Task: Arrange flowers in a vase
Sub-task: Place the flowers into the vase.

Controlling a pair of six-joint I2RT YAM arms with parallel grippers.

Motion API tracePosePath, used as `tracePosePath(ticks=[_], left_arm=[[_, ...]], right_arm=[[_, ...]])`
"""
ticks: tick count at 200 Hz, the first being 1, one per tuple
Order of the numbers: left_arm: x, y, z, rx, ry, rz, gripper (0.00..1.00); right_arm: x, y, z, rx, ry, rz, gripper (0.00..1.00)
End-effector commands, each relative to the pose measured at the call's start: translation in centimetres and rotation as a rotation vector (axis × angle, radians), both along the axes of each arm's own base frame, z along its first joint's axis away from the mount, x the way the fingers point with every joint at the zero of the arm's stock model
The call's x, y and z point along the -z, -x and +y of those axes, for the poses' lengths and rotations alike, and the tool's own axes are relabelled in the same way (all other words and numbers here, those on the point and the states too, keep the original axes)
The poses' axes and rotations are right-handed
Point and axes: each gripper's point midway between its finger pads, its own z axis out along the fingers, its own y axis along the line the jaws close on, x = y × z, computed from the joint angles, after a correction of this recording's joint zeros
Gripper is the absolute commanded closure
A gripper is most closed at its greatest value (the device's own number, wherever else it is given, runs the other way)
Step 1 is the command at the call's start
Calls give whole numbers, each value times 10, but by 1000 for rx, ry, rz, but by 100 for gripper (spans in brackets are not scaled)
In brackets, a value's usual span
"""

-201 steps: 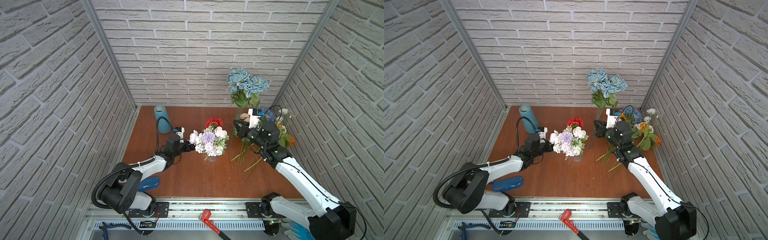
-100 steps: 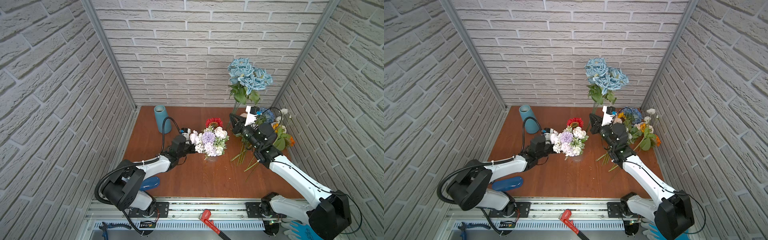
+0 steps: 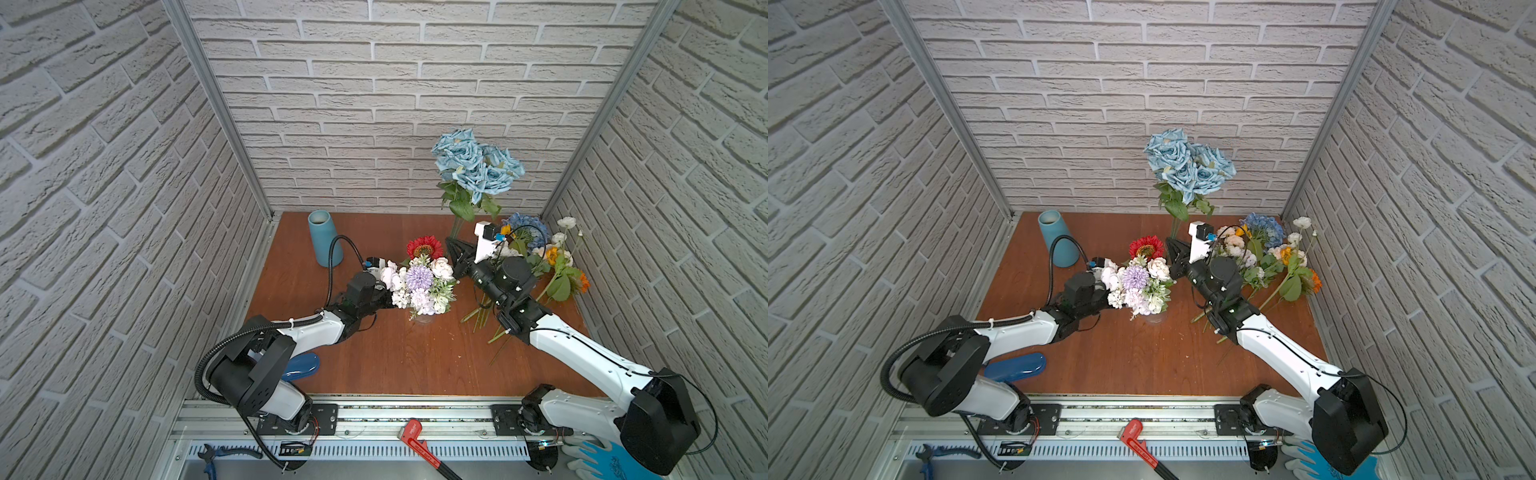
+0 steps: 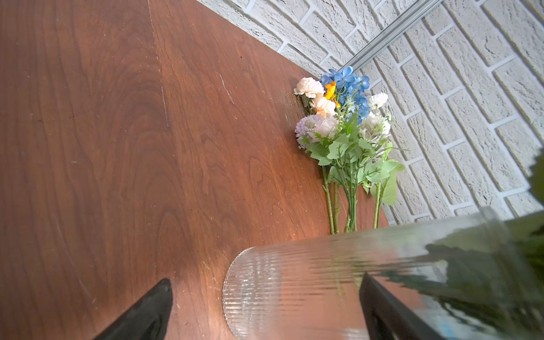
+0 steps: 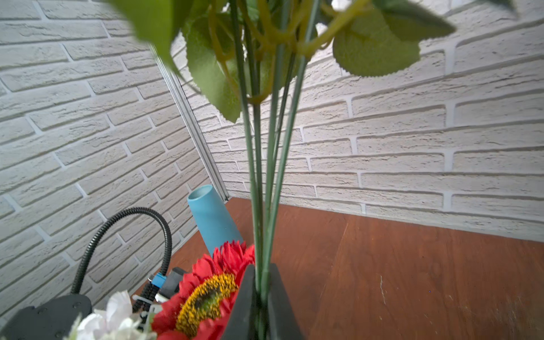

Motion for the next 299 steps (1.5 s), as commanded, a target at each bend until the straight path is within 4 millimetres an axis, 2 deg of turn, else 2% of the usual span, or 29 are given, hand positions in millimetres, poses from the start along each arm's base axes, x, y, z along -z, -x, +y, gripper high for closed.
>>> tracePosePath(ticks=[1, 50, 81, 144, 176, 204, 242, 299], left_arm=[[-20, -6, 0, -9, 9, -74, 2], [-24, -14, 15, -47, -18, -94, 2], [-27, -18, 21, -61, -33, -104, 2], [-29, -23, 23, -66, -35, -111, 2], [-32, -25, 21, -60, -32, -118, 2], [-35, -26, 20, -58, -31, -124, 2], [-35, -27, 19, -54, -34, -122, 2], [-36, -28, 18, -52, -28, -125, 2]], right_arm=[[-18, 8, -6, 25, -7, -91, 94], [6, 12, 2, 1, 23, -59, 94], [8, 16, 6, -6, 15, -82, 94], [23, 40, 18, -47, 77, -160, 92], [33, 42, 23, -54, 107, -160, 91], [36, 42, 21, -43, 110, -166, 85], [32, 46, 15, -29, 128, -178, 67], [32, 54, 1, 8, 137, -137, 61]])
